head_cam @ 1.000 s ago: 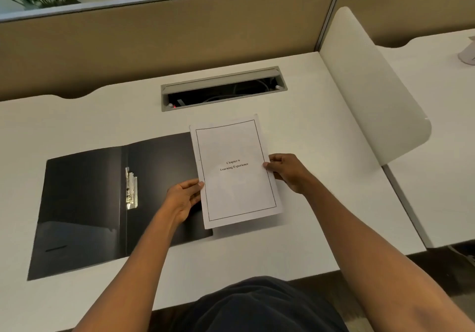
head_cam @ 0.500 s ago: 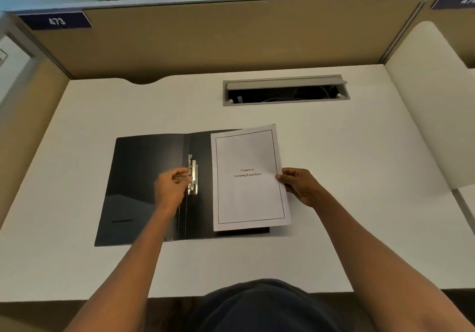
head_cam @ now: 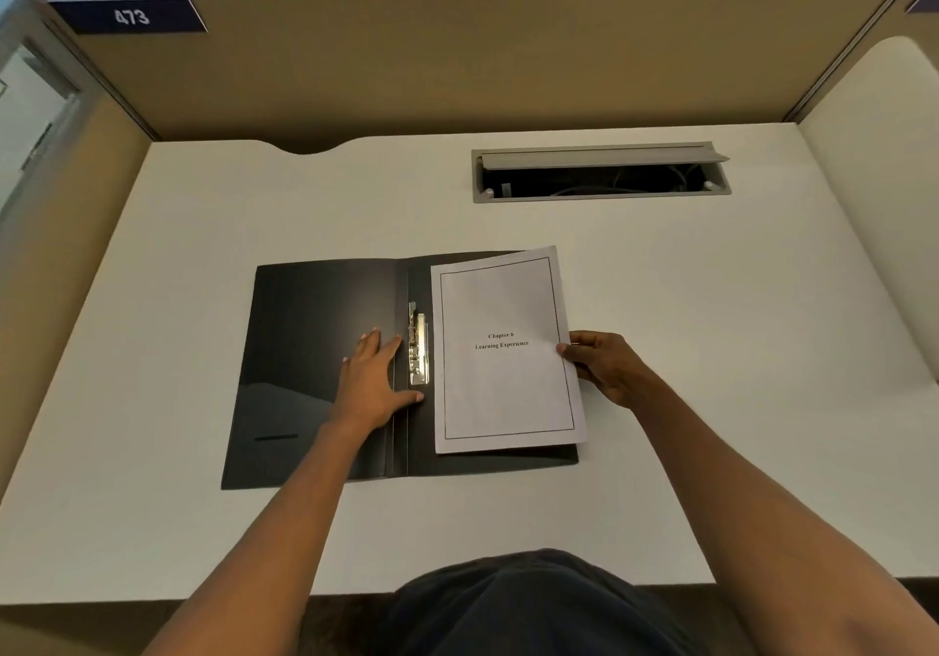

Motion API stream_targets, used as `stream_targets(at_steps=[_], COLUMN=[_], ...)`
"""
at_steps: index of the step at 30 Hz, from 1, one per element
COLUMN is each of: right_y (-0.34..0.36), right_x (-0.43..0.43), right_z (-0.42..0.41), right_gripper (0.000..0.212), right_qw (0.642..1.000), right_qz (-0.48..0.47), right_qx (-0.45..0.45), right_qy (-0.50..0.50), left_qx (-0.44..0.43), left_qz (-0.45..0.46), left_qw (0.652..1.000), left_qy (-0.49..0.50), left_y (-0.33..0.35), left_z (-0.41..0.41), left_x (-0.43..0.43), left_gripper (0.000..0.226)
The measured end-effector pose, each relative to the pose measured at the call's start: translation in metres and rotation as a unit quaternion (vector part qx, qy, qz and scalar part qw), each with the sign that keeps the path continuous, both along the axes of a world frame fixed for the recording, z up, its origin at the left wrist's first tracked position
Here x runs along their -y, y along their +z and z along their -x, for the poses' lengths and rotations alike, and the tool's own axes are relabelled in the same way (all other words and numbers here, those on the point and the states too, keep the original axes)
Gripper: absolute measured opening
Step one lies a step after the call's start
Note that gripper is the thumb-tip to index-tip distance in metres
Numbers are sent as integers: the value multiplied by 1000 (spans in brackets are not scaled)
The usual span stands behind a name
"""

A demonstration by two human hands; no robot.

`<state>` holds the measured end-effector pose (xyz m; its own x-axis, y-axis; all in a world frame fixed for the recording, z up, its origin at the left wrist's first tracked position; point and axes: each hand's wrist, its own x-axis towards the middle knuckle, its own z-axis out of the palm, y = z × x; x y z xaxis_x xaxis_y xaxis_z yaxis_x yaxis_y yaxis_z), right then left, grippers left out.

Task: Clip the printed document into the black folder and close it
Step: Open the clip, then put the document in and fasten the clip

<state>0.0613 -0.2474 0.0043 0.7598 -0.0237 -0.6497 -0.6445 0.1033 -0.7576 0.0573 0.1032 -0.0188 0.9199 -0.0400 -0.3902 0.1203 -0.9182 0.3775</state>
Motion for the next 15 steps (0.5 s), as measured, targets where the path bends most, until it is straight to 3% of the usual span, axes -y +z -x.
stream_targets(at_steps=[7,15], right_y=[-4,-15], right_x=[-6,-12], right_z=[-5,-12], right_gripper=[7,30], right_qw=[1000,1000], right_qz=[1,1], right_qx=[-9,-20], right_qy=[-4,-2], left_qx=[12,7], left_qz=[-28,-29], left_qw=[999,1000], left_qy=[-12,-9], left_y=[-7,-7], left_z=[3,3], left_x=[4,5], left_gripper=[103,101])
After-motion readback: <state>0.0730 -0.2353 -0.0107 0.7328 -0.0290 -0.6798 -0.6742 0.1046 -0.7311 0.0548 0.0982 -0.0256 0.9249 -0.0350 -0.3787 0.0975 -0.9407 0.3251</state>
